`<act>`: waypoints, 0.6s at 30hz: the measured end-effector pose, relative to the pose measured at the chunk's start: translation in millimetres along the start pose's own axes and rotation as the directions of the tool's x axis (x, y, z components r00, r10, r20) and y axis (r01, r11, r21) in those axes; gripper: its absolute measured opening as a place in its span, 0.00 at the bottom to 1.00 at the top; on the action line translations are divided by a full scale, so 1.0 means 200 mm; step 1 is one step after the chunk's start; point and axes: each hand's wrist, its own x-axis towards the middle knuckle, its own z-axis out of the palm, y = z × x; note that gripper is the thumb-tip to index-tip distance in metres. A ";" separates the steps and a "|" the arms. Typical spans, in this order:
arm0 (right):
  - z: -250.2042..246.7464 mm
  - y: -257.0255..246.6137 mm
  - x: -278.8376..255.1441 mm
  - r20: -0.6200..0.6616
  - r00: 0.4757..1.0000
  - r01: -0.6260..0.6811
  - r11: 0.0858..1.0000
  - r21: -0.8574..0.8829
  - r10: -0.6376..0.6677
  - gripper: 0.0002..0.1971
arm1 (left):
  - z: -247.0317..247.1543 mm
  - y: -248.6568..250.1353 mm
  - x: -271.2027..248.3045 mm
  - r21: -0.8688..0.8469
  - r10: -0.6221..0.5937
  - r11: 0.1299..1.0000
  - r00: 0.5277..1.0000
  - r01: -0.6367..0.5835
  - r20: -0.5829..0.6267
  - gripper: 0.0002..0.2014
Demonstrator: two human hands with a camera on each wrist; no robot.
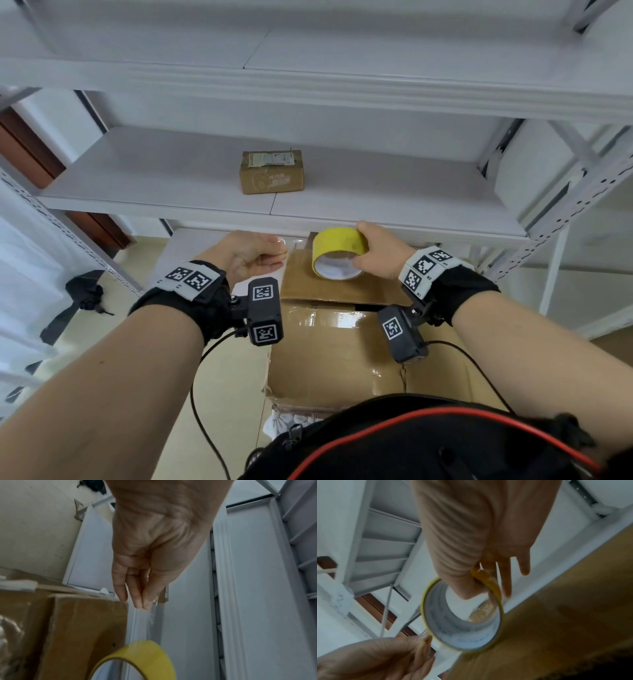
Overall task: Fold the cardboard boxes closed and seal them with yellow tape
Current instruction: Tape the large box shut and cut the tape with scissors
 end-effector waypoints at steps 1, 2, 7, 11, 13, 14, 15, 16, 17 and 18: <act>0.02 0.01 0.01 0.031 0.999 -0.030 0.999 0.013 0.029 0.10 | -0.01 -0.02 0.00 0.017 -0.011 1.000 1.000 0.011 -0.004 0.07; 0.03 0.03 0.01 0.059 0.997 -0.056 0.998 0.034 0.054 0.10 | -0.02 -0.03 0.01 0.031 -0.025 0.999 1.000 0.025 -0.009 0.07; 0.08 0.04 0.04 0.122 0.990 -0.074 0.997 0.021 0.071 0.06 | -0.03 -0.09 0.02 0.003 -0.084 0.996 0.996 0.084 -0.027 0.09; 0.08 0.02 0.06 0.162 0.981 -0.095 0.991 -0.090 0.108 0.07 | -0.05 -0.11 0.02 -0.013 -0.101 0.995 0.995 0.101 -0.018 0.07; 0.08 0.01 0.08 0.182 0.974 -0.110 0.986 -0.124 0.132 0.09 | -0.06 -0.12 0.03 -0.021 -0.106 0.994 0.994 0.106 -0.014 0.07; 0.08 0.00 0.09 0.192 0.971 -0.120 0.985 -0.121 0.142 0.10 | -0.07 -0.13 0.03 -0.029 -0.109 0.994 0.994 0.109 -0.012 0.07; 0.07 -0.01 0.10 0.201 0.968 -0.131 0.985 -0.113 0.152 0.10 | -0.07 -0.13 0.02 -0.040 -0.115 0.993 0.993 0.114 -0.007 0.07; 0.07 -0.02 0.11 0.210 0.964 -0.144 0.983 -0.113 0.165 0.10 | -0.07 -0.14 0.02 -0.055 -0.120 0.991 0.993 0.120 -0.002 0.07; 0.07 -0.03 0.12 0.220 0.959 -0.155 0.981 -0.120 0.178 0.09 | -0.08 -0.14 0.01 -0.070 -0.125 0.990 0.992 0.124 0.000 0.08; 0.07 -0.04 0.13 0.229 0.954 -0.166 0.977 -0.131 0.193 0.10 | -0.08 -0.15 0.00 -0.080 -0.129 0.989 0.992 0.128 0.000 0.08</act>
